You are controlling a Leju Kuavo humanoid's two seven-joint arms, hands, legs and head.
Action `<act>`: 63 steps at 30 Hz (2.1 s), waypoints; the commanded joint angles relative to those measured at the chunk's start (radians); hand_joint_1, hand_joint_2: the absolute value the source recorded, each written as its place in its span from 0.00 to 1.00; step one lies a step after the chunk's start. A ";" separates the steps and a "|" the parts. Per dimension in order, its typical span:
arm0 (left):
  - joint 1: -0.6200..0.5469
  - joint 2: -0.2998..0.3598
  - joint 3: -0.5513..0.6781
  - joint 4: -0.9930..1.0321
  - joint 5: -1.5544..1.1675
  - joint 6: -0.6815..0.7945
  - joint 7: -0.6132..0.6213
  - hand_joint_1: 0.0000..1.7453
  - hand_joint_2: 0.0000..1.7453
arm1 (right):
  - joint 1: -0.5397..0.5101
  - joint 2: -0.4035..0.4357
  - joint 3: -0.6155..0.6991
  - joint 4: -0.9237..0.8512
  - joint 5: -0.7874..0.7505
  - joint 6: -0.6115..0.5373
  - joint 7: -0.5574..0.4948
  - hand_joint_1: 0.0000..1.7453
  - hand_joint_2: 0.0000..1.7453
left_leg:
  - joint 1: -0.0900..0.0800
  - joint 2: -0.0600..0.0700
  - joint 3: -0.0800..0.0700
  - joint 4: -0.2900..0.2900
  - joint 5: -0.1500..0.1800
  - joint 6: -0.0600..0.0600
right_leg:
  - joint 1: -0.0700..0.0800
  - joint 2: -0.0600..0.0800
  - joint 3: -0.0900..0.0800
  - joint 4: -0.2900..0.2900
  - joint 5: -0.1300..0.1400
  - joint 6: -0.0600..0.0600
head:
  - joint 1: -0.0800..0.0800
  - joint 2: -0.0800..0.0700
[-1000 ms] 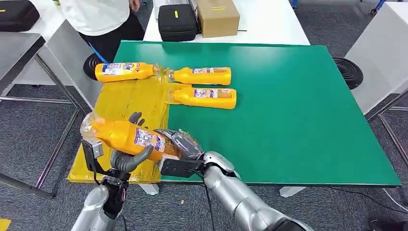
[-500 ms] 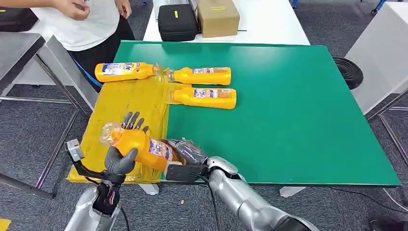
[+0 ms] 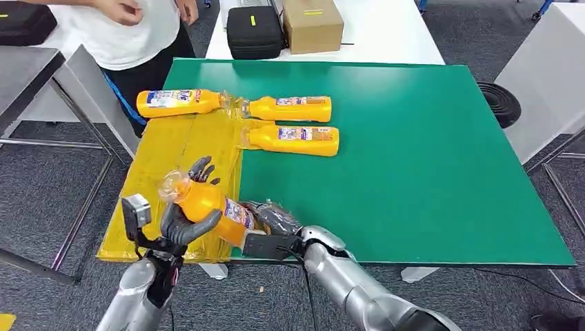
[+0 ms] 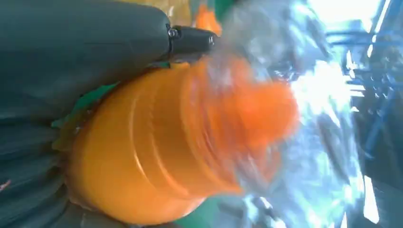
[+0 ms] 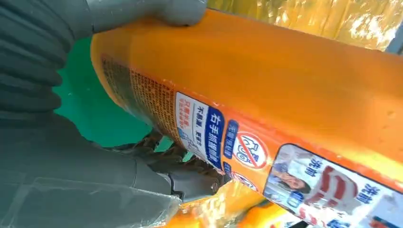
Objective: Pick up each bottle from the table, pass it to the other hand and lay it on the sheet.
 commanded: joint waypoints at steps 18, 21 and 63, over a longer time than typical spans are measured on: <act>-0.036 0.032 -0.048 0.114 -0.145 -0.020 0.012 0.10 1.00 | -0.012 -0.027 0.002 -0.013 -0.041 0.041 -0.038 1.00 1.00 | 0.000 0.002 0.008 0.000 -0.004 0.000 | 0.001 0.001 0.007 -0.001 -0.003 -0.003 | -0.001 0.000; -0.036 0.032 -0.048 0.114 -0.145 -0.020 0.012 0.10 1.00 | -0.012 -0.027 0.002 -0.013 -0.041 0.041 -0.038 1.00 1.00 | 0.000 0.000 0.002 -0.001 -0.001 0.000 | 0.000 -0.001 0.002 0.000 -0.001 -0.001 | -0.001 0.000; -0.017 0.054 0.014 0.013 -0.243 0.089 0.033 1.00 1.00 | 0.091 -0.057 -0.091 -0.293 -0.162 -0.054 -0.045 0.00 0.00 | 0.000 0.000 0.003 -0.001 -0.001 0.000 | 0.001 -0.001 0.003 -0.001 0.000 -0.001 | -0.001 0.000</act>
